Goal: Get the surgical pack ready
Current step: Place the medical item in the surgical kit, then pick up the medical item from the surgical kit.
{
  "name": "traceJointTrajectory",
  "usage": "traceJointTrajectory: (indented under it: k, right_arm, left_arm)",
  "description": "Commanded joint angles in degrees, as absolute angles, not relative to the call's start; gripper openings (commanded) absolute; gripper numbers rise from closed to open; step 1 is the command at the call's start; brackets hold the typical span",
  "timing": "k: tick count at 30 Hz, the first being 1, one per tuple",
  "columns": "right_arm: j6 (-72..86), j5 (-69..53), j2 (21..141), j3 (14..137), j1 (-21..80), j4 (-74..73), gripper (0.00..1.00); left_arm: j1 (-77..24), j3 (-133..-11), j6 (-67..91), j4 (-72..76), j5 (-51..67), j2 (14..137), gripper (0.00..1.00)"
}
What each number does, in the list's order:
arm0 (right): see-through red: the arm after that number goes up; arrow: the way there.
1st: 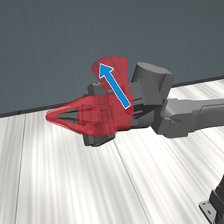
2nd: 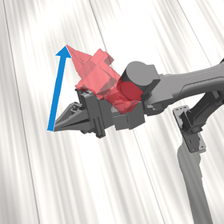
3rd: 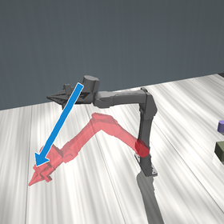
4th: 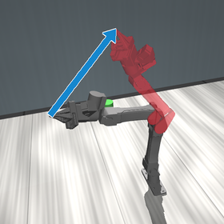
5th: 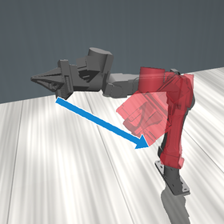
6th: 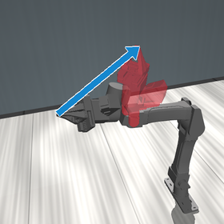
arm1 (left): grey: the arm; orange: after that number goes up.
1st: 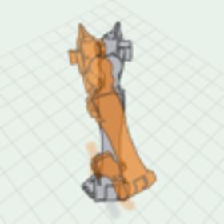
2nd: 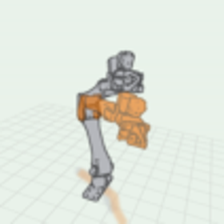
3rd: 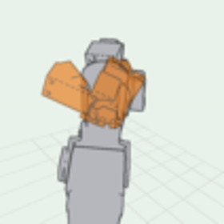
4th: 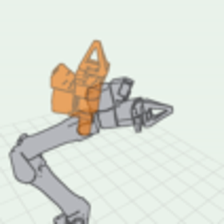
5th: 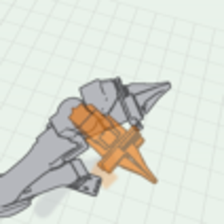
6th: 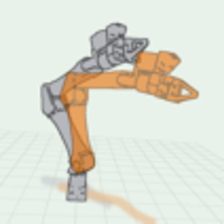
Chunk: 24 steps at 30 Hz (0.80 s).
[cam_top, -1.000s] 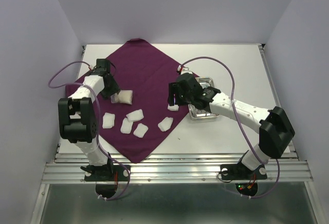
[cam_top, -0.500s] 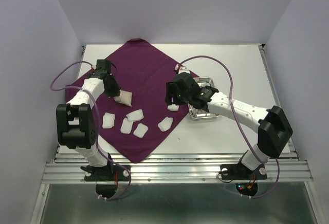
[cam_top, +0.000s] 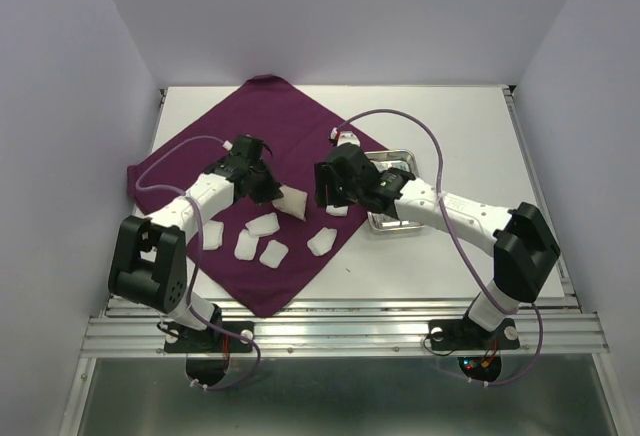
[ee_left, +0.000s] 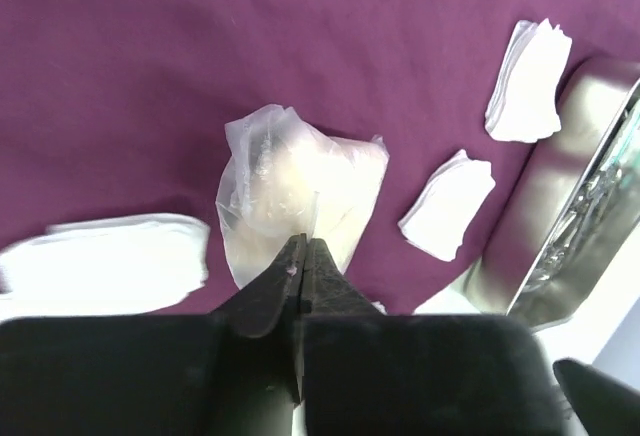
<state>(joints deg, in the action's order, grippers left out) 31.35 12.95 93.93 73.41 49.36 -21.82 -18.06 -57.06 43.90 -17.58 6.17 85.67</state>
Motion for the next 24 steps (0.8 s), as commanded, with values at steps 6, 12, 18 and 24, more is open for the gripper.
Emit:
traceJointTrajectory:
  k: [6, 12, 18, 24]
  right_arm:
    - [31.55, 15.12, 96.59, 78.22, 51.24, -22.32, 0.65]
    - [30.15, 15.64, 101.95, 81.9, 52.38, -22.94, 0.65]
    - [29.0, 15.91, 109.5, 88.23, 52.91, -25.31, 0.65]
    - [28.21, 16.44, 117.32, 93.77, 52.91, -25.84, 0.62]
  left_arm:
    - [-20.65, -56.86, 48.79, -13.97, 7.83, 87.37, 0.39]
    - [-16.28, -63.01, 44.74, -21.43, 3.26, 81.48, 0.45]
    - [-7.22, -66.27, 40.61, -26.98, 1.41, 74.8, 0.43]
    - [-2.37, -67.24, 37.88, -29.35, 1.14, 71.37, 0.38]
